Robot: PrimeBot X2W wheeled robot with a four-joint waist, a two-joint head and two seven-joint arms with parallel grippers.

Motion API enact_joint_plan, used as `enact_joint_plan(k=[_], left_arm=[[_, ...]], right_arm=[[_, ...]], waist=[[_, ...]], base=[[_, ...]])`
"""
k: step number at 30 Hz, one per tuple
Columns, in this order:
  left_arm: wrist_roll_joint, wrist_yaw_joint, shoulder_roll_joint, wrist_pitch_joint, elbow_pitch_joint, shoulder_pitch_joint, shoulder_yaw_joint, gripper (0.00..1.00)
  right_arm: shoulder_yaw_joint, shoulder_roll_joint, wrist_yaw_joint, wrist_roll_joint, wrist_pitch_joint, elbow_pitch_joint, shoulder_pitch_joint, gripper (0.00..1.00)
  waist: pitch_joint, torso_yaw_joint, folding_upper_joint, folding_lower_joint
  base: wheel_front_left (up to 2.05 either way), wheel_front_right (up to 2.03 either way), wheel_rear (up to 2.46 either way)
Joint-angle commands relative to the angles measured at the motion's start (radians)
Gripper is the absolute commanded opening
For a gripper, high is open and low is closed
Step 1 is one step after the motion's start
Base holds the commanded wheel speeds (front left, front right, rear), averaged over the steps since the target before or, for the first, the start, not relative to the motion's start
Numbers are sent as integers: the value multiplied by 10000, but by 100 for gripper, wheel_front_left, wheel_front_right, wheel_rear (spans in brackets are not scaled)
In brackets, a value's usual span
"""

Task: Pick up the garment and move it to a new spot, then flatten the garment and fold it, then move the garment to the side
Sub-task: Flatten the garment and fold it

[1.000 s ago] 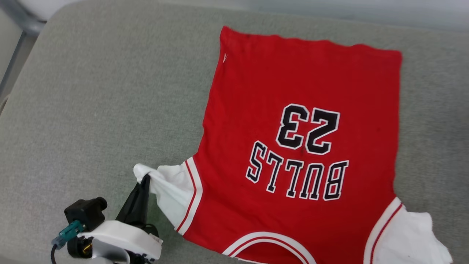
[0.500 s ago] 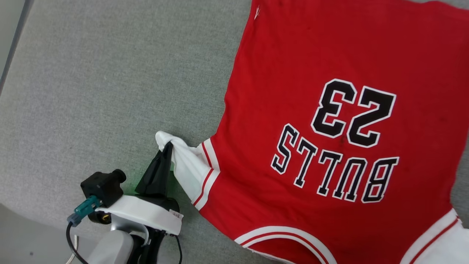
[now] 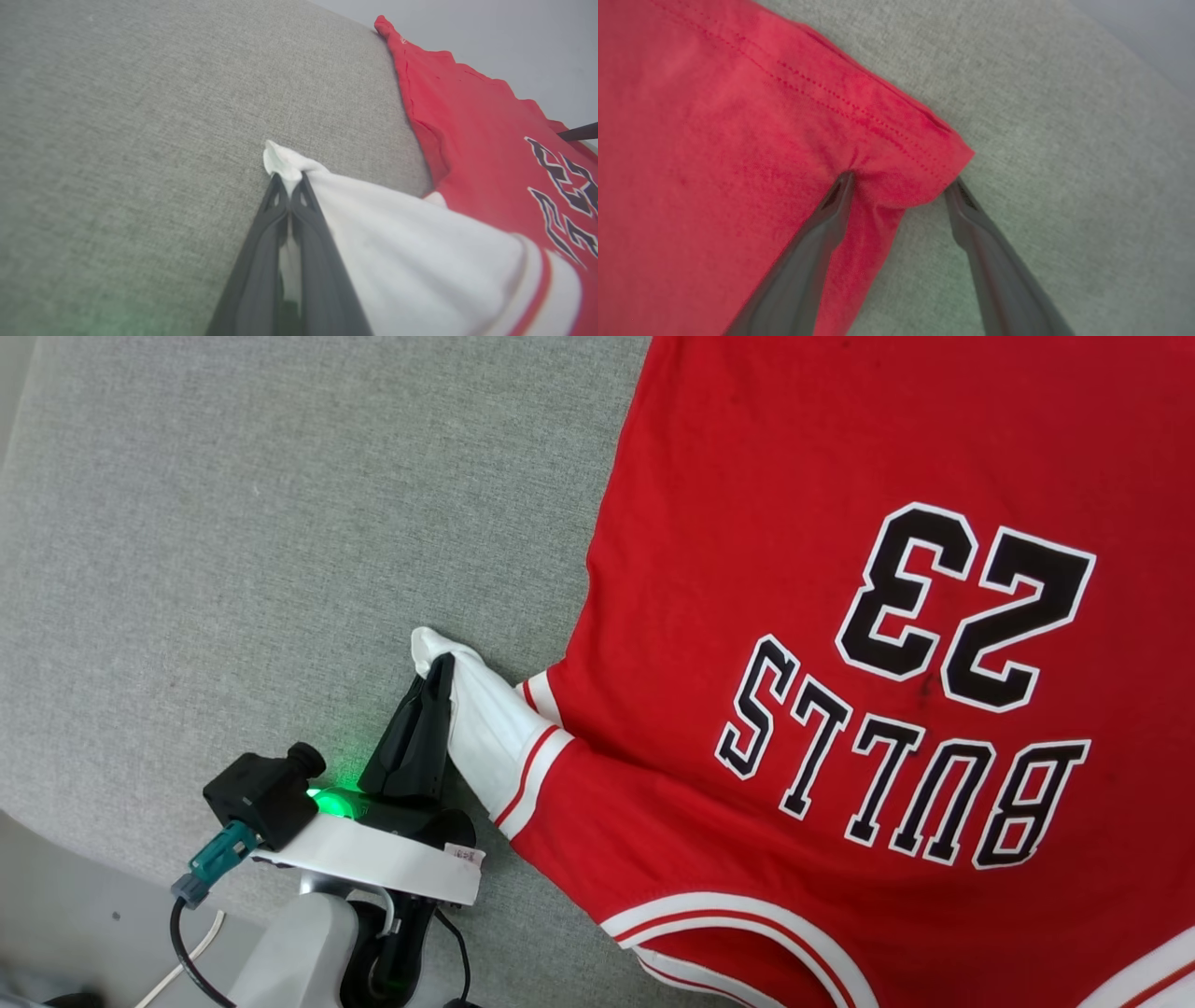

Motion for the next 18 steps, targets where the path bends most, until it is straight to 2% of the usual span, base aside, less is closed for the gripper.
enact_joint_plan(k=[1,2,3,4,5,11,18], left_arm=[[81,-33,-123,75,210,-42,-32,0],[107,-60,-167,81,249,-50,-15,0],[157,-92,-197,96,291,-53,4,0],[157,-92,-197,96,291,-53,4,0],[221,-149,-220,96,324,-60,79,0],[353,-230,-184,80,374,94,263,0],[435,-233,-75,58,506,358,456,0]], right_arm=[[351,416,-1,120,90,600,754,100],[401,394,-1,80,105,658,799,100],[503,314,-1,19,97,670,835,93],[503,314,-1,19,97,670,835,93],[547,219,-1,31,-37,664,786,0],[476,163,-5,135,-553,711,405,0],[520,365,-5,495,-1956,625,187,0]], waist=[[54,0,0,3],[58,-3,0,3],[45,-6,0,3],[45,-6,0,3],[-13,-28,0,3],[-275,-203,0,3],[-1064,-530,0,3]], base=[[0,0,0],[0,0,0],[0,0,0],[0,0,0],[0,0,0],[0,0,0],[0,0,0]])
